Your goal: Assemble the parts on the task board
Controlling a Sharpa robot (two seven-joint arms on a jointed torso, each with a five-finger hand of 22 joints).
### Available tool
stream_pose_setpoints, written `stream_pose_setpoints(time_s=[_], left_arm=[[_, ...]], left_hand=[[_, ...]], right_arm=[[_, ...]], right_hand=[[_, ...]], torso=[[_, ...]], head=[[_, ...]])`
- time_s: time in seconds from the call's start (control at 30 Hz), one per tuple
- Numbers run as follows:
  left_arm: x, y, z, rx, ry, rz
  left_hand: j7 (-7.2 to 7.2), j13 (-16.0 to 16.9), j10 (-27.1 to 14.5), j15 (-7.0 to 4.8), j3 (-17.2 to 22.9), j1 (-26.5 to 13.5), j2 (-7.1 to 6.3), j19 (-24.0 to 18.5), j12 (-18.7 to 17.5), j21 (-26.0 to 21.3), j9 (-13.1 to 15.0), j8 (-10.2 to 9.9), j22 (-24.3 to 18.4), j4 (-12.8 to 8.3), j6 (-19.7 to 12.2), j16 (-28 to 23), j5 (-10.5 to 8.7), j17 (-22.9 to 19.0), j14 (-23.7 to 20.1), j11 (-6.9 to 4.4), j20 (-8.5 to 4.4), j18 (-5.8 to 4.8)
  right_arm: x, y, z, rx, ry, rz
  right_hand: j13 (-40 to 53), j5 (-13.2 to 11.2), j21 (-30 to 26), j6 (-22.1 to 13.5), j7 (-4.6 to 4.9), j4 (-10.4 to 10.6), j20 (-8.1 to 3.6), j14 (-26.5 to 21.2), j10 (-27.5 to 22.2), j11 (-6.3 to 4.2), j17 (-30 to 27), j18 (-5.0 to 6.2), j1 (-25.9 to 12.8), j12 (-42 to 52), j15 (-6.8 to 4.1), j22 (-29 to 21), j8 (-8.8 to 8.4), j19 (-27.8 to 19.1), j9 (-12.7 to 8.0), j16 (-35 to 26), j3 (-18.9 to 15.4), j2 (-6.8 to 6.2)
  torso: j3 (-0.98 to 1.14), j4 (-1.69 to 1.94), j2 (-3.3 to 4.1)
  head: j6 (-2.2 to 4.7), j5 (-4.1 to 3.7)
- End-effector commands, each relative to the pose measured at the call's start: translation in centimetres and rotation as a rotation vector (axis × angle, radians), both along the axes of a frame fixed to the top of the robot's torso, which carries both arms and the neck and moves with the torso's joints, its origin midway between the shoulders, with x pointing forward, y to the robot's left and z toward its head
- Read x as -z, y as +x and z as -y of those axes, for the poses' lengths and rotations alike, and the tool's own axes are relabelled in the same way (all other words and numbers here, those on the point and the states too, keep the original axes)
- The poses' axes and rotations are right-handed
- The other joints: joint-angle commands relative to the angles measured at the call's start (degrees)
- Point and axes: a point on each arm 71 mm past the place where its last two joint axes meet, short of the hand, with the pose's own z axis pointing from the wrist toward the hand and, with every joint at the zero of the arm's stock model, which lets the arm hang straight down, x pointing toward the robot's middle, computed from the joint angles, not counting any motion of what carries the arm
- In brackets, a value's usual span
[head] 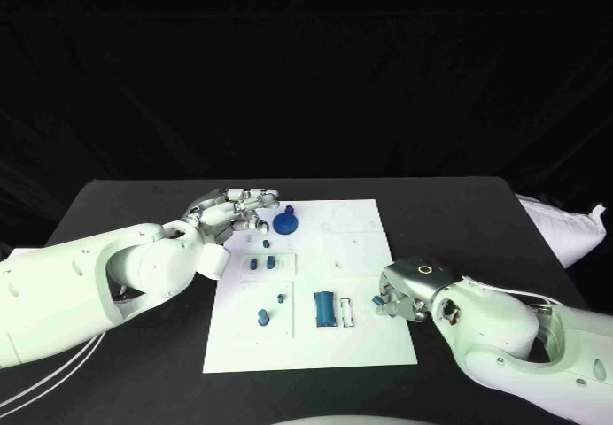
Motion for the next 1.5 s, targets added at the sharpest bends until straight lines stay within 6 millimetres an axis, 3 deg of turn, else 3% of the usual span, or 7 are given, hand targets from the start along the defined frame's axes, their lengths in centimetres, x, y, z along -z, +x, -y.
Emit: stream_pose_setpoints(time_s=[0.03,0.3,0.63,0.7,0.9,1.1,1.5], left_arm=[[-0.1,-0.1,0.3,0.020,-0.014,0.001],[-0.1,-0.1,0.3,0.021,-0.014,0.000],[-0.1,-0.1,0.3,0.023,-0.014,-0.001],[-0.1,-0.1,0.3,0.023,-0.015,-0.001],[-0.1,-0.2,0.3,0.025,-0.016,-0.001],[-0.1,-0.2,0.4,0.026,-0.016,-0.001],[-0.1,-0.3,0.6,0.034,-0.019,-0.002]], left_hand=[[0.02,-0.10,-0.38,-0.07,-0.44,0.15,0.53,0.25,0.23,-0.32,-0.06,0.28,-0.08,-0.09,-0.37,0.28,-0.10,-0.08,-0.43,-0.07,0.24,0.60],[0.02,-0.11,-0.46,-0.08,-0.45,0.34,0.56,0.24,0.31,-0.38,-0.07,0.32,-0.11,-0.24,-0.42,0.31,-0.09,-0.12,-0.50,-0.07,0.23,0.61],[0.03,-0.12,-0.51,-0.09,-0.44,0.46,0.59,0.24,0.36,-0.41,-0.07,0.35,-0.13,-0.32,-0.44,0.32,-0.08,-0.15,-0.54,-0.07,0.23,0.61],[0.03,-0.12,-0.51,-0.09,-0.44,0.46,0.59,0.24,0.36,-0.41,-0.07,0.35,-0.13,-0.32,-0.44,0.32,-0.08,-0.15,-0.54,-0.07,0.23,0.61],[0.03,-0.12,-0.51,-0.09,-0.44,0.46,0.59,0.24,0.36,-0.41,-0.07,0.35,-0.13,-0.32,-0.44,0.32,-0.08,-0.15,-0.54,-0.07,0.23,0.61],[0.03,-0.12,-0.51,-0.09,-0.44,0.46,0.59,0.24,0.36,-0.41,-0.07,0.35,-0.13,-0.32,-0.44,0.32,-0.08,-0.15,-0.54,-0.07,0.23,0.61],[0.03,-0.12,-0.51,-0.09,-0.44,0.46,0.59,0.24,0.36,-0.41,-0.07,0.35,-0.13,-0.32,-0.44,0.32,-0.08,-0.15,-0.54,-0.07,0.23,0.61]], right_arm=[[2.7,-0.8,1.0,-0.007,-0.170,-0.103],[2.2,-0.9,0.8,0.024,-0.059,-0.070],[0.9,-1.0,1.1,0.167,0.240,-0.112],[0.7,-1.0,1.1,0.191,0.288,-0.115],[0.2,-1.2,0.8,0.236,0.386,-0.133],[0.1,-1.3,0.3,0.256,0.431,-0.166],[0.8,-1.3,-1.0,0.258,0.443,-0.248]], right_hand=[[0.03,0.30,0.12,0.14,-0.21,-1.90,-0.44,3.73,-0.13,-0.64,3.48,-0.43,2.93,-0.39,-0.50,1.32,-0.22,0.41,-0.73,0.33,2.19,1.24],[-0.10,3.11,0.19,0.38,-0.17,-3.38,-0.55,3.74,-0.31,-0.67,3.62,-0.46,4.41,-0.85,-0.51,1.47,-0.89,0.48,-0.71,0.35,6.00,2.06],[-0.49,5.42,0.24,0.04,0.10,-4.31,-0.42,3.76,-0.17,-0.45,3.74,-0.49,3.51,-1.52,-0.32,1.60,-1.34,0.52,-0.15,0.36,10.92,1.66],[-0.58,5.50,0.29,0.02,0.09,-4.74,-0.31,3.78,0.11,-0.55,3.86,-0.50,1.33,-1.75,-0.36,1.71,-1.47,0.55,0.55,0.38,14.96,-0.03],[-0.38,5.41,0.36,0.18,-0.17,-4.12,-0.35,3.81,0.48,-0.55,3.99,-0.51,-1.87,-1.55,-0.40,1.84,-1.64,0.61,1.10,0.41,18.06,-1.56],[-0.14,5.79,0.35,0.39,-0.25,-2.90,-0.42,3.84,0.77,-0.62,4.09,-0.50,-4.90,-1.31,-0.45,1.86,-1.88,0.63,1.37,0.43,19.62,-2.93],[0.53,10.81,0.49,1.12,-0.34,-0.17,-0.49,3.94,1.35,-0.67,4.46,-0.56,-10.25,-0.54,-0.47,2.13,-2.07,0.77,1.82,0.62,19.42,-5.11]], torso=[[0.02,-0.01,0.03],[0.03,0.00,0.05],[-0.01,-0.01,0.04],[0.01,-0.02,0.05],[-0.01,0.04,0.07],[-0.04,0.03,0.03],[-0.04,0.01,0.06]], head=[[0.02,-0.06],[0.11,0.05],[-0.03,0.18],[-0.05,0.19],[-0.16,0.23],[-0.20,0.27],[-0.42,0.50]])
